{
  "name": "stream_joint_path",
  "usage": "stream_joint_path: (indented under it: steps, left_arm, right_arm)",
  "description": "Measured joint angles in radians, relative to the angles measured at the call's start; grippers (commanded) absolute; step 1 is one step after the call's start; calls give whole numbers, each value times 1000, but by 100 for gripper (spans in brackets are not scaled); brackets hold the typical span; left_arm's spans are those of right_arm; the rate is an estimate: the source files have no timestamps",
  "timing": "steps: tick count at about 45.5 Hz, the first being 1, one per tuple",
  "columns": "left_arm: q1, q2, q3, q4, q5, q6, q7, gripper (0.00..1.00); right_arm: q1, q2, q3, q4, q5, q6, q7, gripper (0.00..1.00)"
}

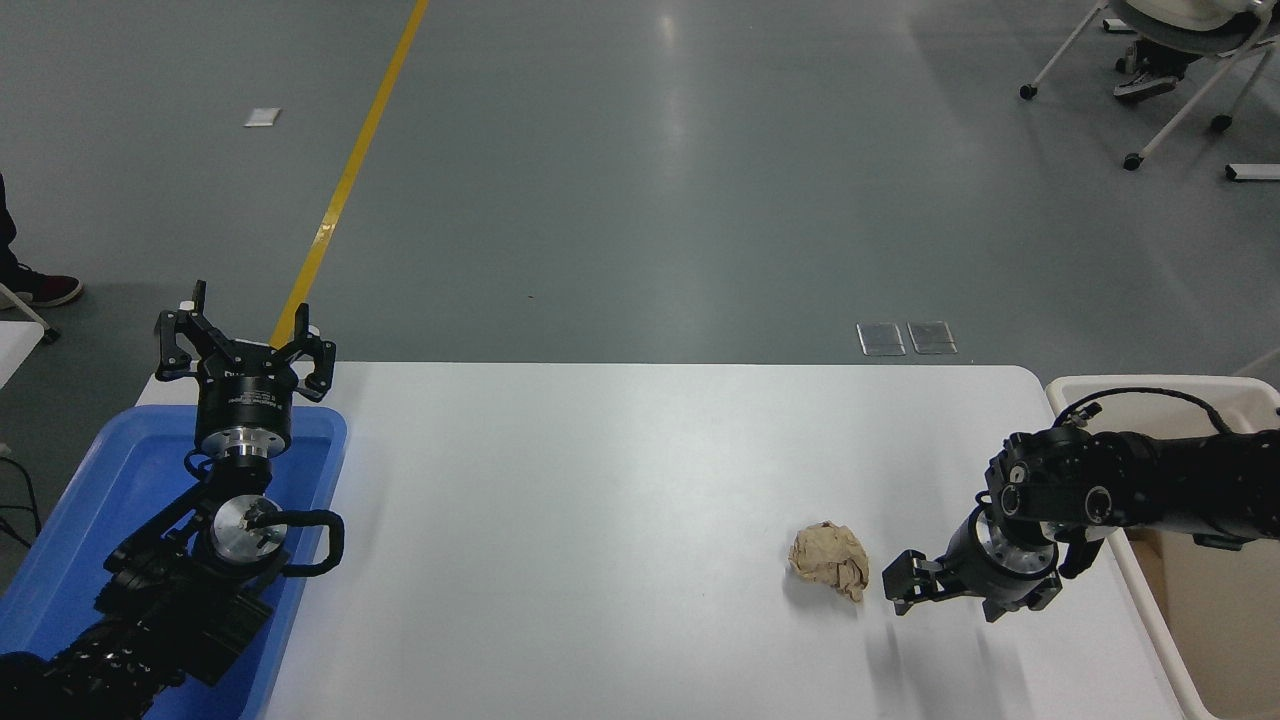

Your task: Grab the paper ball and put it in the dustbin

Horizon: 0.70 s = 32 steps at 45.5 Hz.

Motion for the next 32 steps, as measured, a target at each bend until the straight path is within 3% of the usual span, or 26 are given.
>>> stream_joint_path:
  steps: [16, 32]
  left_arm:
    - [0, 1, 0, 0, 0, -1, 0, 99]
    - [0, 1, 0, 0, -1, 0, 0, 99]
  right_arm:
    - [536, -132, -176, 332, 58, 85, -1, 100]
    - [943, -160, -226, 488, 138, 232, -1, 100]
